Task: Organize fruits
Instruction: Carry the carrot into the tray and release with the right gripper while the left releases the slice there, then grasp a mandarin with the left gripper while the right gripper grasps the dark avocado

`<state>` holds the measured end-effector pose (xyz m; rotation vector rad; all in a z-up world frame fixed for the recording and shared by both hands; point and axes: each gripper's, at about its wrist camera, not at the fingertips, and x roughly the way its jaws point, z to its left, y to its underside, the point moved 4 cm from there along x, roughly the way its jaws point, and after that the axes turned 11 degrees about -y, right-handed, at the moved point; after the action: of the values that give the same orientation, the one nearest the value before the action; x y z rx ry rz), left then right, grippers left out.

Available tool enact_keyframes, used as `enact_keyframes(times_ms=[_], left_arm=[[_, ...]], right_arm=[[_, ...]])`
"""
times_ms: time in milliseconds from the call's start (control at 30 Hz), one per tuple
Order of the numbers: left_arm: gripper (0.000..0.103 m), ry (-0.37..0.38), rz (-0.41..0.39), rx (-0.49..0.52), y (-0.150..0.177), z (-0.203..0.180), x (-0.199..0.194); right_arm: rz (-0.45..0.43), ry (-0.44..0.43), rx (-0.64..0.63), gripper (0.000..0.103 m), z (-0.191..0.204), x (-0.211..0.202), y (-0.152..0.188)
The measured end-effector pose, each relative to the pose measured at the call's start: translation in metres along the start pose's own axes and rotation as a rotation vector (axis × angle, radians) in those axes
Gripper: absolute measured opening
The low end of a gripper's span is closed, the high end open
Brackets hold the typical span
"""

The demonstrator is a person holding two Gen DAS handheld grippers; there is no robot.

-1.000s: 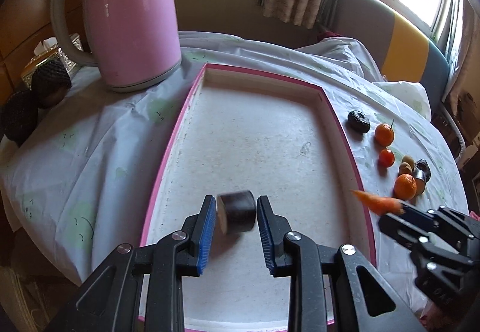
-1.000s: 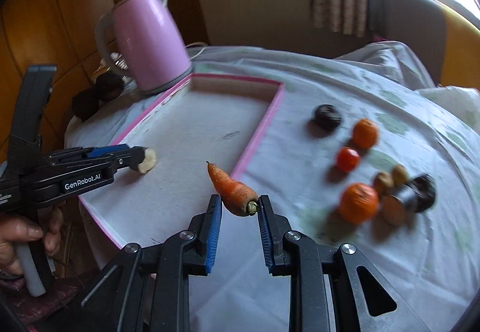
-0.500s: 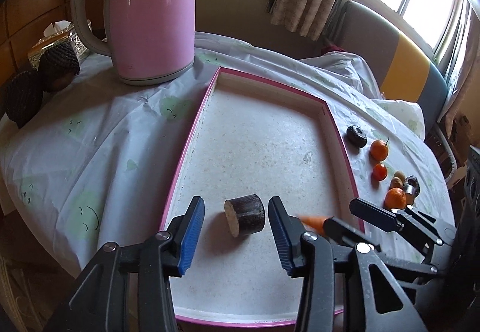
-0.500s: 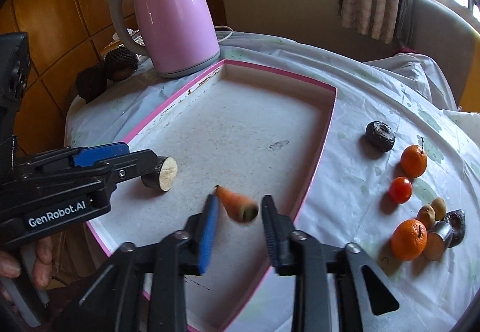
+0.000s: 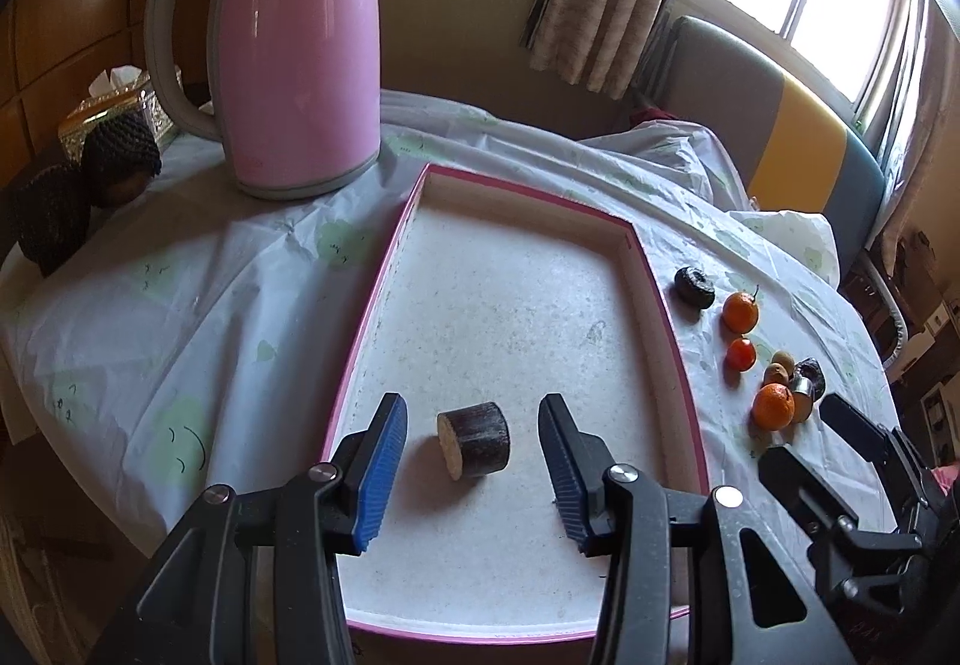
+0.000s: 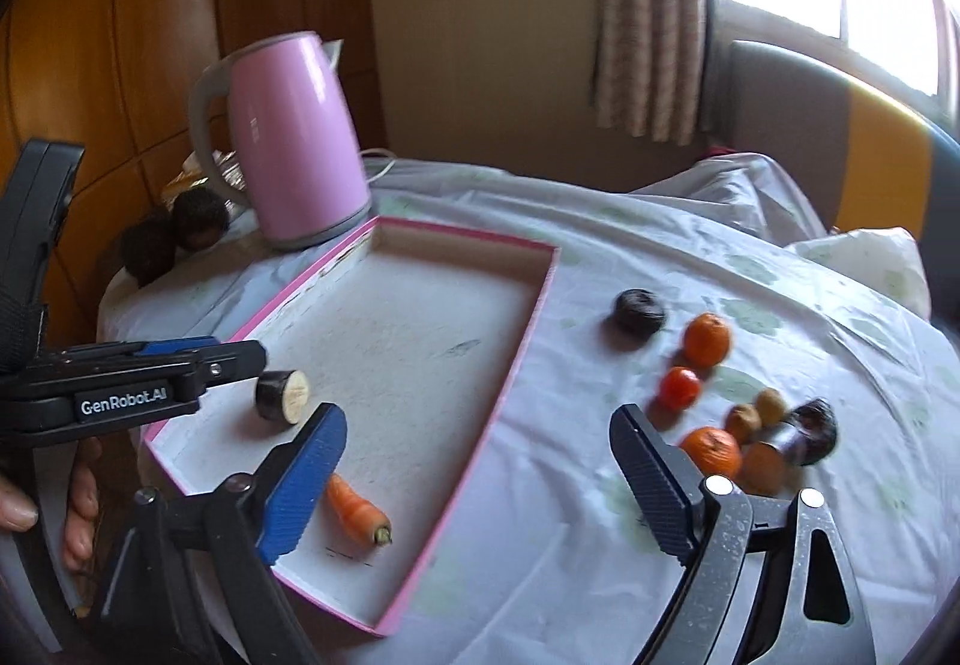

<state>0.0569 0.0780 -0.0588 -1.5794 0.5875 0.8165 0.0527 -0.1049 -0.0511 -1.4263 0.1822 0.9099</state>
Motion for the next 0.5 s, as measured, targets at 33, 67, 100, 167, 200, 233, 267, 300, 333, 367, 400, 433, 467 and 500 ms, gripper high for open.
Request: enact_keyframes(times_ms=[33, 67, 100, 167, 200, 233, 267, 300, 333, 367, 400, 433, 467, 500], left_arm=[[0.049, 0.007, -0.007, 0.002, -0.001, -0.001, -0.001], [0.049, 0.017, -0.013, 0.005, -0.002, -0.002, -0.003], [0.050, 0.027, -0.016, 0.007, -0.002, -0.004, -0.005], [0.050, 0.059, -0.017, 0.008, -0.003, -0.007, -0.007], [0.050, 0.076, -0.019, 0.006, -0.004, -0.009, -0.009], [0.051, 0.091, -0.024, 0.007, -0.004, -0.011, -0.011], [0.055, 0.107, -0.029, 0.009, -0.005, -0.014, -0.013], [0.056, 0.127, -0.030, 0.012, -0.005, -0.017, -0.014], [0.056, 0.154, -0.025, 0.013, -0.006, -0.021, -0.015], [0.057, 0.173, -0.021, 0.014, -0.006, -0.024, -0.015], [0.057, 0.194, -0.016, 0.017, -0.006, -0.027, -0.015], [0.058, 0.227, -0.008, 0.018, -0.005, -0.031, -0.016], [0.059, 0.265, 0.001, 0.014, -0.005, -0.035, -0.017], [0.061, 0.296, 0.007, 0.009, -0.005, -0.039, -0.018]], right_arm=[[-0.002, 0.013, 0.025, 0.094, -0.007, -0.004, 0.001], [-0.004, 0.023, 0.048, 0.097, -0.013, -0.009, 0.003], [-0.004, 0.021, 0.067, 0.099, -0.018, -0.013, 0.005], [0.009, 0.021, 0.109, 0.099, -0.032, -0.021, 0.011], [0.015, 0.034, 0.131, 0.099, -0.040, -0.025, 0.014], [0.018, 0.048, 0.148, 0.099, -0.047, -0.029, 0.018], [0.019, 0.061, 0.166, 0.099, -0.055, -0.034, 0.021], [0.012, 0.085, 0.185, 0.095, -0.063, -0.039, 0.025], [0.010, 0.104, 0.203, 0.092, -0.071, -0.043, 0.028], [0.018, 0.119, 0.221, 0.086, -0.080, -0.046, 0.033], [0.030, 0.142, 0.239, 0.079, -0.089, -0.049, 0.037], [0.039, 0.167, 0.256, 0.076, -0.097, -0.051, 0.041], [0.049, 0.186, 0.273, 0.070, -0.105, -0.053, 0.045], [0.060, 0.201, 0.288, 0.059, -0.111, -0.055, 0.048]])
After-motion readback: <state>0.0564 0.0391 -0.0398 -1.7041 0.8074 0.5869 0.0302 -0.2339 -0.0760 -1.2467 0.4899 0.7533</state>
